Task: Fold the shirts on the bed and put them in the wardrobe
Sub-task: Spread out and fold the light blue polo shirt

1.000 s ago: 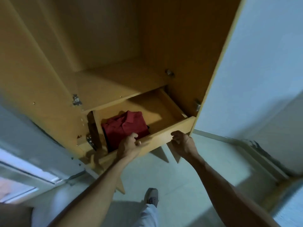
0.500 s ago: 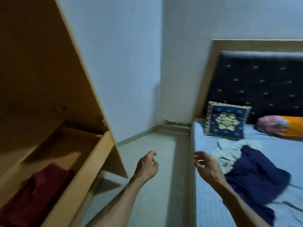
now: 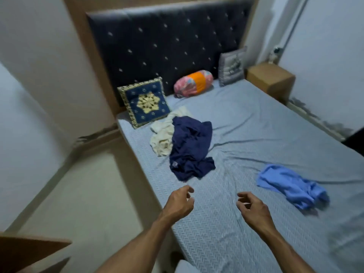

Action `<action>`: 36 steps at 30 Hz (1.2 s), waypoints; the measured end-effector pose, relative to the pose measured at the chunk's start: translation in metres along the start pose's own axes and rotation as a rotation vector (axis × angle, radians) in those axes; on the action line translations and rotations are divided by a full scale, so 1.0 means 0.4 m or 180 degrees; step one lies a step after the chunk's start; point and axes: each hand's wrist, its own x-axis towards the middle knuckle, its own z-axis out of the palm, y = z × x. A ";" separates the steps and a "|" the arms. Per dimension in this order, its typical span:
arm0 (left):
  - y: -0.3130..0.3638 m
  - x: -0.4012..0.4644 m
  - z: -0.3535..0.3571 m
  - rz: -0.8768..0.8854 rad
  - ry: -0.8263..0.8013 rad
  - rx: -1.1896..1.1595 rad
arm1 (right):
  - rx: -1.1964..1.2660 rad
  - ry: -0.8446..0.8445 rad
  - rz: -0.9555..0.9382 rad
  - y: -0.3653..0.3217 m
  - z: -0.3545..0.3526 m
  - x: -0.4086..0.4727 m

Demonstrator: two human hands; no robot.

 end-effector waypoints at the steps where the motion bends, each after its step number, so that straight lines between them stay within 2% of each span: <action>1: -0.004 0.021 0.049 0.0010 -0.0169 0.0049 | 0.0010 -0.0009 0.0152 0.057 0.009 0.007; 7: -0.124 0.149 0.264 -0.0143 -0.0817 0.0302 | -0.0157 -0.0271 0.0691 0.300 0.151 0.102; 14: -0.382 0.390 0.494 -0.0367 -0.1245 0.0391 | -0.0720 -0.0919 0.0655 0.528 0.426 0.332; 22: -0.600 0.586 0.685 -0.0305 -0.1121 0.0853 | -0.1578 -0.1722 0.0141 0.710 0.624 0.548; 26: -0.604 0.623 0.709 -0.0225 -0.0957 0.1220 | -0.1164 -0.1680 0.0200 0.744 0.632 0.578; 31: -0.584 0.626 0.734 -0.0272 -0.0619 0.1411 | -0.0910 -0.1613 -0.0048 0.780 0.624 0.574; 36: -0.551 0.602 0.741 -0.0621 -0.0345 0.1477 | -0.0654 -0.1591 -0.0410 0.826 0.620 0.568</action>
